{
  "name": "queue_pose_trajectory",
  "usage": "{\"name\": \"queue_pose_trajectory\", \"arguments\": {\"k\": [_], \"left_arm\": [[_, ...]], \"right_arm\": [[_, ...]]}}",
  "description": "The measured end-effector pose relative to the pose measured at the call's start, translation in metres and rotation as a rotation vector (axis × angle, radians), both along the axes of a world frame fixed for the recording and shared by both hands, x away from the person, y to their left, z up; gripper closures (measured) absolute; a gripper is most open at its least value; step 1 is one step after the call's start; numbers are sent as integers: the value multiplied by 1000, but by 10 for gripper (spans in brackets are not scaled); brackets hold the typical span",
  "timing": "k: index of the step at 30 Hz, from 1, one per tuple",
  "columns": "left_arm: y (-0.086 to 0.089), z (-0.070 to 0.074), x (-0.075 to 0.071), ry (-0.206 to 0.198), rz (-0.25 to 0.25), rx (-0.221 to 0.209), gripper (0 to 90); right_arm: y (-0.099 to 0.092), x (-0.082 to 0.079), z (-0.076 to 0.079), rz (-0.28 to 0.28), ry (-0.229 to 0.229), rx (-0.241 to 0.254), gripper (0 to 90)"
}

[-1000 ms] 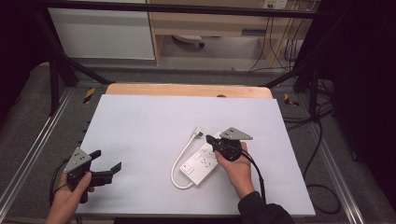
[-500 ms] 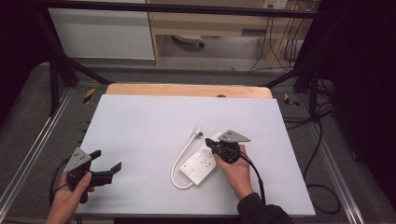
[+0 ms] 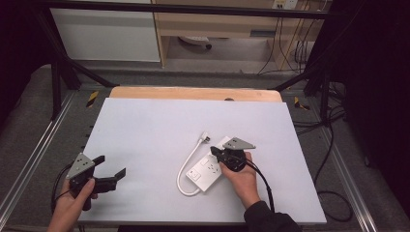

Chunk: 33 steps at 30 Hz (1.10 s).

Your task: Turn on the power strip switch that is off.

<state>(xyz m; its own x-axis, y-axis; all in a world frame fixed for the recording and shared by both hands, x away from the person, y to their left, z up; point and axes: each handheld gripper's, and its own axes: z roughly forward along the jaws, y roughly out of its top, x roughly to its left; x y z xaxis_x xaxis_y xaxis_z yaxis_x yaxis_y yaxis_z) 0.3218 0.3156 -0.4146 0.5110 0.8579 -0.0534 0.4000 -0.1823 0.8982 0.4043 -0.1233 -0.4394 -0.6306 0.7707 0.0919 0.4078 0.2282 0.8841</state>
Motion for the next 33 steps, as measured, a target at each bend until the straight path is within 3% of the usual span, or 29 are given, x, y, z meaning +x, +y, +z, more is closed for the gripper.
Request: {"name": "queue_pose_trajectory", "arguments": {"k": [33], "left_arm": [[0, 0, 0, 2, -6, 6, 57]], "right_arm": [[2, 1, -11, 1, 28, -14, 900]]}}
